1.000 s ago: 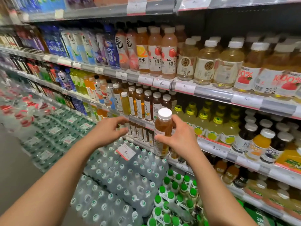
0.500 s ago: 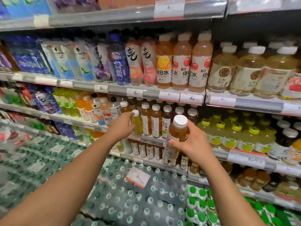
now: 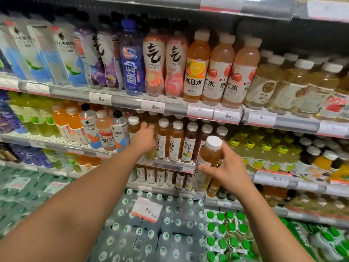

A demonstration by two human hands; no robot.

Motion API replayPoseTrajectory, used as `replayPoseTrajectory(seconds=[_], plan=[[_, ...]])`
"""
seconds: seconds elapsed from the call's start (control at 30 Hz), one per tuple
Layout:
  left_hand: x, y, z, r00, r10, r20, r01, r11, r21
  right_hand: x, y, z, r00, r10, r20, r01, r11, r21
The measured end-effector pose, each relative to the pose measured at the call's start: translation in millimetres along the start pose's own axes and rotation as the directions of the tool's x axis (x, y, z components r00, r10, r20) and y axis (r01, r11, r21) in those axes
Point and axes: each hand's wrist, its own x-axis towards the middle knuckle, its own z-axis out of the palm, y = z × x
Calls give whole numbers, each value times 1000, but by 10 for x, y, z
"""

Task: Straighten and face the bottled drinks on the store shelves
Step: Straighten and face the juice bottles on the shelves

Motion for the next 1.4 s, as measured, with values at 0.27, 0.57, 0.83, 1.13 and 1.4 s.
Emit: replayPoseTrajectory(seconds=[0.27,0.57,0.83,1.13,1.4], plan=[[-191,-204,40,995,58,-85,-59,998,-14,206,-156,235,999,-53,12,54,997,-62],[-976,-524,-249,963,-88,-253,43,983,-177,630,-459,677,983,-139,119,142,990,-23],[-1605,-899,-518,948,-125,-292,59,972,-227,1151,-776,1215,970,-191,150,215,963,-165],[-1923,-1128,-553,941,-130,-311,72,979,-191,1456,-876,1615,936,-304,177,352,821,-450],[-1951,-1072,-521,954,-108,-278,58,981,-183,1691,-905,1685,925,-289,247,380,689,-617]])
